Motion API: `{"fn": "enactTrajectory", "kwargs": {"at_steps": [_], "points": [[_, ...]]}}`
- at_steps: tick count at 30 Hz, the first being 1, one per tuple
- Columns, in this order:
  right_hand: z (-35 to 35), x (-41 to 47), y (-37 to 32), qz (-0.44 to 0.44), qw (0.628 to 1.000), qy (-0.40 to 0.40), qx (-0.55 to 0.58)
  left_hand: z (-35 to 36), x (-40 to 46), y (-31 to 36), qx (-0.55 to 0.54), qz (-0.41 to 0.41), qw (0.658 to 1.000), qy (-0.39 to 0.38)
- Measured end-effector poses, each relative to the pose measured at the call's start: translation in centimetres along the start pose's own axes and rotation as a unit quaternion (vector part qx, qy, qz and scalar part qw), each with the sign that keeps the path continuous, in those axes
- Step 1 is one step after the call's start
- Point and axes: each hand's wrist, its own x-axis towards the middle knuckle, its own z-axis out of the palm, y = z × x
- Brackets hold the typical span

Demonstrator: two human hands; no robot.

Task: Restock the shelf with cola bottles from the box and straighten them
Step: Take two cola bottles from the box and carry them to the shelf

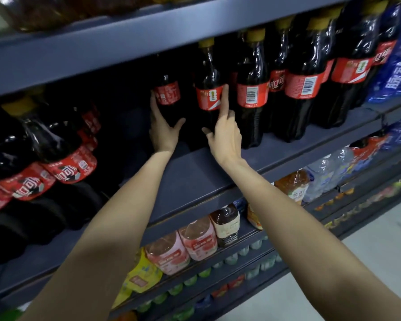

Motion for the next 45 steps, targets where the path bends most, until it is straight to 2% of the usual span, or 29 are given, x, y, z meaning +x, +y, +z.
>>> {"fn": "enactTrajectory", "kwargs": {"at_steps": [8,14,16,19,22,25,27,29,31,33,35,37,40,43,45], "points": [[0.8,1.2,-0.7,0.02,0.999,-0.016,0.028,2.0,0.9,1.2,-0.047,-0.025,0.998,-0.016],[-3.4,-1.0,-0.9,-0.033,0.994,-0.09,0.043,0.2,-1.6,4.2,0.058,-0.117,0.982,-0.137],[-5.9,-2.5,-0.2,-0.063,0.991,-0.109,0.048,-1.4,-3.7,5.9,0.071,-0.124,0.977,-0.158],[-10.3,-5.3,2.1,-0.108,0.987,-0.105,0.047,-3.4,-8.5,9.1,0.07,-0.087,0.984,-0.136],[-14.9,-8.6,6.0,-0.162,0.986,-0.036,0.018,-3.6,-14.6,13.2,0.04,-0.036,0.993,-0.11],[-19.8,-12.5,11.4,-0.181,0.983,0.038,-0.008,-2.2,-21.2,17.4,-0.004,0.026,0.991,-0.128],[-24.0,-16.1,16.4,-0.166,0.984,0.055,-0.037,0.2,-26.5,20.3,-0.034,0.08,0.984,-0.157],[-28.5,-20.3,21.8,-0.126,0.99,0.036,-0.059,3.4,-32.2,22.6,-0.067,0.095,0.975,-0.19],[-33.1,-25.0,26.8,-0.052,0.996,0.004,-0.078,7.6,-38.0,24.5,-0.097,0.052,0.962,-0.248],[-37.7,-29.6,31.4,0.059,0.993,-0.026,-0.099,12.6,-43.5,25.4,-0.117,-0.024,0.937,-0.329],[-41.8,-34.0,35.7,0.199,0.972,-0.047,-0.115,17.8,-48.6,25.7,-0.094,-0.058,0.897,-0.428],[-45.8,-38.0,39.7,0.338,0.933,-0.055,-0.11,22.6,-53.0,26.4,-0.057,-0.08,0.849,-0.519],[-51.6,-43.2,45.1,0.497,0.861,-0.064,-0.087,28.9,-58.4,28.3,-0.013,-0.129,0.78,-0.612],[-57.0,-48.2,49.8,0.616,0.784,-0.044,-0.057,34.5,-62.9,31.4,0.019,-0.157,0.704,-0.692],[-60.2,-51.0,52.6,0.673,0.738,-0.008,-0.037,38.4,-65.8,33.7,0.043,-0.137,0.672,-0.726]]}}
